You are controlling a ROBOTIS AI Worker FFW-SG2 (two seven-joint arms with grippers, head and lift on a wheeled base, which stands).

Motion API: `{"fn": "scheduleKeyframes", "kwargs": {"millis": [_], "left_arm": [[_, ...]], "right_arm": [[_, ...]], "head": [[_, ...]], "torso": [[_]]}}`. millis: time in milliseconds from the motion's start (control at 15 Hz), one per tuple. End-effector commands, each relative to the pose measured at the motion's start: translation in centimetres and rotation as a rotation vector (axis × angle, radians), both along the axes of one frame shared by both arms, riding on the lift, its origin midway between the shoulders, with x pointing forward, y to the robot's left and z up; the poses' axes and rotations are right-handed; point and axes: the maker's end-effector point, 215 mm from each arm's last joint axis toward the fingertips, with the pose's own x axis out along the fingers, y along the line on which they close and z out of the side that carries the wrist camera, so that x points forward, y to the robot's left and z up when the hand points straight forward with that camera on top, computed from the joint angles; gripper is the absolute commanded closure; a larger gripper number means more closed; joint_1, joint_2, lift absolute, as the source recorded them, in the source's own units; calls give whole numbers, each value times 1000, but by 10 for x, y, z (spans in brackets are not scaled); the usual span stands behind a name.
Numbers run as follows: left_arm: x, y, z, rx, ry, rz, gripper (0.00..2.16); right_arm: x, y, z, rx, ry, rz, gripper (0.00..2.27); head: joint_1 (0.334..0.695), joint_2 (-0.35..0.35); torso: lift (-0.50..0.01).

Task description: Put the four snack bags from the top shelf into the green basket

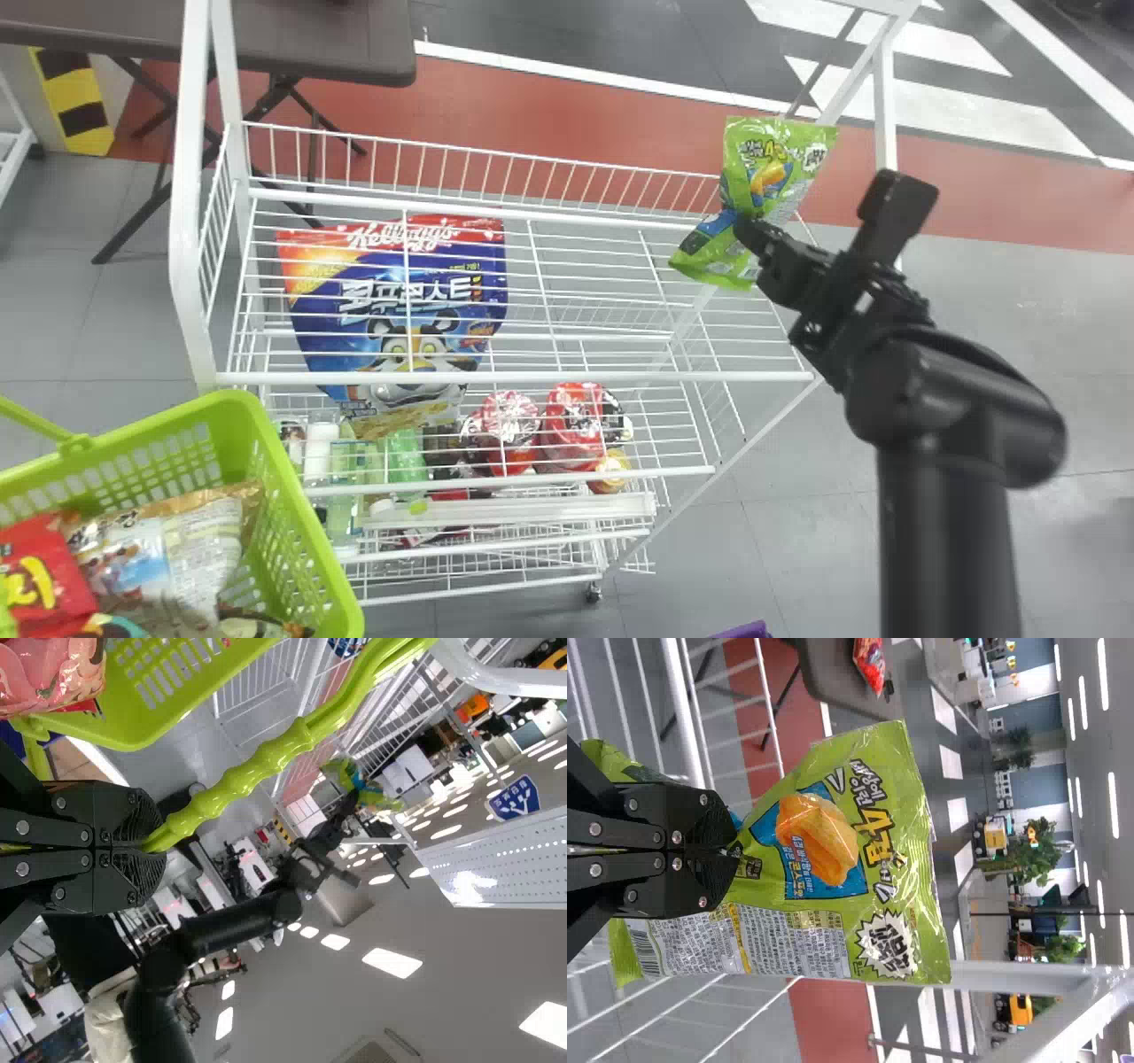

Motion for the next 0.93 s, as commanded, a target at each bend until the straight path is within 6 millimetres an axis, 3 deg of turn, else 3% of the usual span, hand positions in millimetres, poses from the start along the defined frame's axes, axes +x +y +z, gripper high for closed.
{"fn": "scheduleKeyframes", "kwargs": {"millis": [0,67,200,267,533,733,867], "left_arm": [[0,4,4,-8,-9,3,2148],[1,4,5,-9,-12,2,2148],[2,3,8,-16,-18,2,2148],[4,2,10,-19,-26,1,2148],[15,-5,19,-29,-44,-8,2148],[17,-13,21,-30,-39,-25,2148],[16,-18,23,-38,-35,-36,2148]], "right_arm": [[-48,49,31,78,-29,110,2250],[-68,73,39,108,-13,163,2250],[-117,149,48,167,67,334,2250],[-137,180,49,191,104,403,2250],[-227,296,18,297,353,694,2250],[-261,358,21,318,403,857,2250],[-262,394,34,311,378,936,2250]], "head": [[695,-342],[695,-331],[695,-293],[695,-232],[695,-62],[695,100],[695,171]], "torso": [[-6],[-6],[-6],[-6],[-6],[-6],[-6]]}}
